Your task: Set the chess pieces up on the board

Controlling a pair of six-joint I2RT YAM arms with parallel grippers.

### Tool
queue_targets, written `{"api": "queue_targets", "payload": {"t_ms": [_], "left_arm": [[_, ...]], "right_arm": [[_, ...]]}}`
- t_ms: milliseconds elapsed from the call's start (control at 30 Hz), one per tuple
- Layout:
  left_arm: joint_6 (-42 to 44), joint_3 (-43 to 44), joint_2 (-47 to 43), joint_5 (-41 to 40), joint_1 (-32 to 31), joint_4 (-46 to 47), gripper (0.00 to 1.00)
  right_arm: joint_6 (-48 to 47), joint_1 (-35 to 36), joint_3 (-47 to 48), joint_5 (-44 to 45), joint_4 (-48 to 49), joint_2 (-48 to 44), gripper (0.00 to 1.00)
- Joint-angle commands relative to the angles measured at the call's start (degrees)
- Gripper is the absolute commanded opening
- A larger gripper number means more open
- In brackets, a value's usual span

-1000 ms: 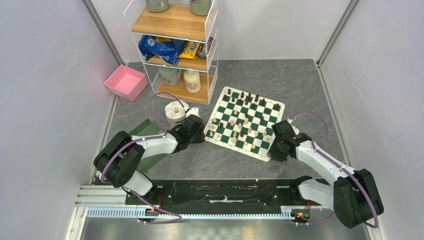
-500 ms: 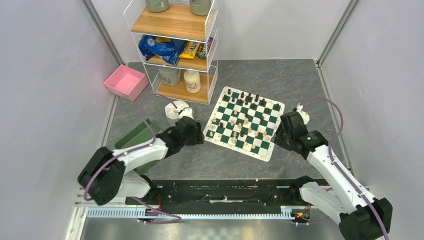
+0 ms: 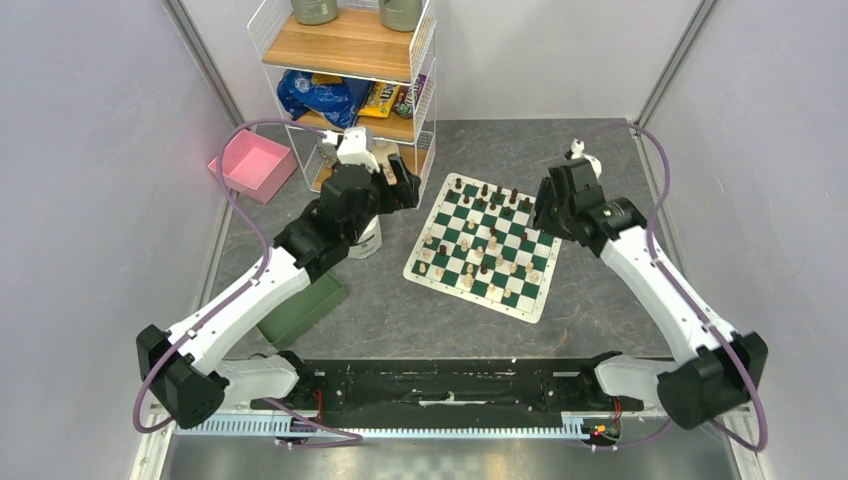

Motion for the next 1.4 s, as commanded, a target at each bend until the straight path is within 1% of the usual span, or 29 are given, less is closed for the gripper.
{"api": "queue_targets", "payload": {"t_ms": [0,67,100,200,300,433,500,667,767,967,1100,1267,1367], "left_arm": [[1.23,6.46,3.41,-5.53,0.15,0.46,0.91],[-3.41,5.97,3.1,-6.61,0.15,0.14,0.91],[-5.67,4.19,2.47,-6.34,0.15,0.66,0.91],[-7.27,-2.75,-0.31,-3.88,0.15,5.17,0.91],[-6.08,-5.79,-2.56,-3.24,0.15,3.87,0.92],[-2.88,-5.9,-2.75,-3.94,0.22,2.07,0.92],[-2.22,-5.25,-1.99,-6.03,0.44,0.74,0.94],[-0.17,-4.23,0.01,-6.96,2.18,1.58,0.97],[-1.31,-4.49,1.23,-5.92,3.98,1.35,0.98],[-1.95,-5.32,2.02,-3.05,8.06,1.93,0.98],[-2.03,-5.45,1.18,-1.18,10.56,1.38,0.98],[-1.68,-6.14,0.1,-0.65,11.59,1.18,0.98],[-1.7,-7.13,-0.45,-0.44,12.01,2.17,0.98]], "right_arm": [[-6.7,-0.4,9.85,2.12,1.84,7.37,0.58],[-8.64,-1.05,14.21,0.97,1.77,10.57,0.58],[-9.63,-1.54,16.03,-0.39,1.75,11.95,0.58],[-10.77,-2.55,18.86,-4.85,0.66,15.35,0.58],[-8.42,-2.58,14.92,-6.37,3.26,16.15,0.55],[-7.96,-2.6,11.15,-13.82,8.42,17.46,0.53],[-8.52,-2.35,11.14,-16.72,8.39,18.62,0.52],[-11.78,1.09,7.81,-18.16,7.5,17.72,0.51],[-12.18,4.97,6.09,-17.95,6.5,17.51,0.49],[-10.86,11.16,3.83,-13.02,6.36,19.39,0.46],[-10.9,12.67,3.7,-11.17,6.16,22.51,0.45],[-11.66,12.95,3.56,-8.35,6.01,24.83,0.46],[-11.85,12.91,3.87,-8.75,6.16,25.56,0.46]]}}
